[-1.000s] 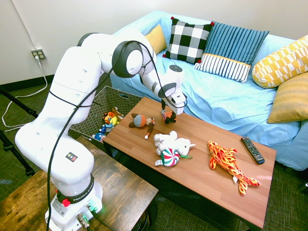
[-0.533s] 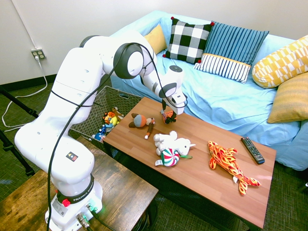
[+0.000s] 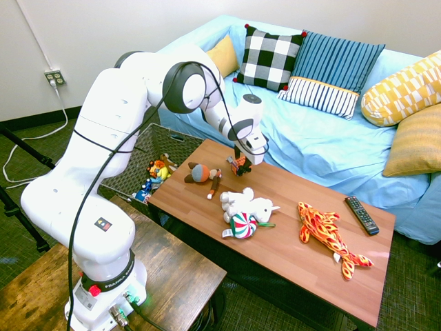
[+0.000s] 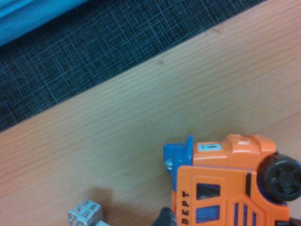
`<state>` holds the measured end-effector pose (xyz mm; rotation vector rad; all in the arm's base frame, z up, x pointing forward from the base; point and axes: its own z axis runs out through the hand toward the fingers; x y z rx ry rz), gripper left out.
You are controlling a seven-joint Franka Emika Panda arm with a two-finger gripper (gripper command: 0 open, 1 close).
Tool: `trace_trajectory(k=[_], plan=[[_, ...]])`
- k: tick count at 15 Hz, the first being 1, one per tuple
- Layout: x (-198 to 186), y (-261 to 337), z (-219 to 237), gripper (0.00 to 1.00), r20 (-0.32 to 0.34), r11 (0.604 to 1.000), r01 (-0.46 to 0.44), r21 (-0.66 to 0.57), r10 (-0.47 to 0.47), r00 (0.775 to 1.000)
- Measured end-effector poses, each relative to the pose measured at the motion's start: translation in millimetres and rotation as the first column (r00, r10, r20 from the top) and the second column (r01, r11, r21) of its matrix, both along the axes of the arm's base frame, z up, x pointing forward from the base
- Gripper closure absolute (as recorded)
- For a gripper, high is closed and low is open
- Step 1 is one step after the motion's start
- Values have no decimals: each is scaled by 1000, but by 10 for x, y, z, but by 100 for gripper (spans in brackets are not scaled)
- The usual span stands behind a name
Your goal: Put the toy car in the basket
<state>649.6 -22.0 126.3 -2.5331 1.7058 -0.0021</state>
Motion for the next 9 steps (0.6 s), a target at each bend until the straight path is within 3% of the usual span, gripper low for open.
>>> trace_trajectory(k=[5,9], plan=[[-45,89,394,100,40,1000,-25,-19,25,999],[-332,1050,1247,100,96,986,-131,-98,141,985]])
